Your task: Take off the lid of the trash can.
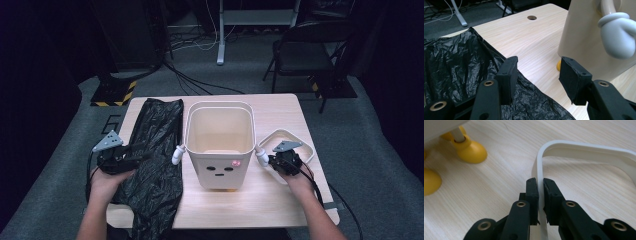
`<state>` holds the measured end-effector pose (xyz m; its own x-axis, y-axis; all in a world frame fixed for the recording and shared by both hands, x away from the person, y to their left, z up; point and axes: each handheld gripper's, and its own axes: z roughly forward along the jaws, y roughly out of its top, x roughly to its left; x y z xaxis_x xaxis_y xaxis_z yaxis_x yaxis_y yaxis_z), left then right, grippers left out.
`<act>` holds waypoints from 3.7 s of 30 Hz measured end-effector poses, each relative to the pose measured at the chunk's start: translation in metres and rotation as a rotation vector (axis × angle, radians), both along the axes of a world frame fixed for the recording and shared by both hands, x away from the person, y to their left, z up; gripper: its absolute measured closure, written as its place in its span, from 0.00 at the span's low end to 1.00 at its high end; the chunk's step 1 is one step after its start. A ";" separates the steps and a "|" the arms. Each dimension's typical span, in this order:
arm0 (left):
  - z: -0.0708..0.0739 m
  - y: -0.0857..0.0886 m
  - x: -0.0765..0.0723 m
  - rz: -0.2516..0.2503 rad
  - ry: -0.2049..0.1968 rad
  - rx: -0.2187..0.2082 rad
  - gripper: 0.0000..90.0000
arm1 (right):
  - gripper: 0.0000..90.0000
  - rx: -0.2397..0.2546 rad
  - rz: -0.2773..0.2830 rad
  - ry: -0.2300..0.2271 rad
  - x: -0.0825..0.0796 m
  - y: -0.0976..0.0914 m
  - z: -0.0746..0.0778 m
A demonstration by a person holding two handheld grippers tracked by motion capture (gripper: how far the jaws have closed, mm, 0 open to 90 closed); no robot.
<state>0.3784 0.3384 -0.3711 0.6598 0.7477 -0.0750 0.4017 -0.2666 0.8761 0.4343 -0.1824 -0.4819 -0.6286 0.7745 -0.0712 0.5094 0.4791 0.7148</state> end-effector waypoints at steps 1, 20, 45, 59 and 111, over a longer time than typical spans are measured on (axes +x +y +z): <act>0.000 0.000 0.000 0.000 0.000 0.000 0.53 | 0.92 0.000 0.000 0.000 0.000 0.000 0.000; -0.006 0.007 0.004 0.036 0.016 -0.012 0.48 | 0.77 -0.015 -0.001 0.037 0.000 0.002 -0.011; -0.037 0.043 0.043 0.164 0.067 -0.034 0.38 | 0.60 -0.003 -0.055 -0.094 -0.014 -0.003 0.012; -0.063 0.061 0.056 0.262 0.092 -0.018 0.38 | 0.60 0.013 -0.063 -0.113 -0.016 -0.006 0.015; -0.144 0.057 0.069 0.308 0.240 0.219 0.69 | 0.60 -0.001 -0.055 -0.099 -0.016 -0.005 0.010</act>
<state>0.4470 0.3954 -0.5151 0.3873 0.9218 -0.0167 0.6764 -0.2718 0.6846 0.4188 -0.1876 -0.4722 -0.5748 0.8076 -0.1319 0.4620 0.4533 0.7622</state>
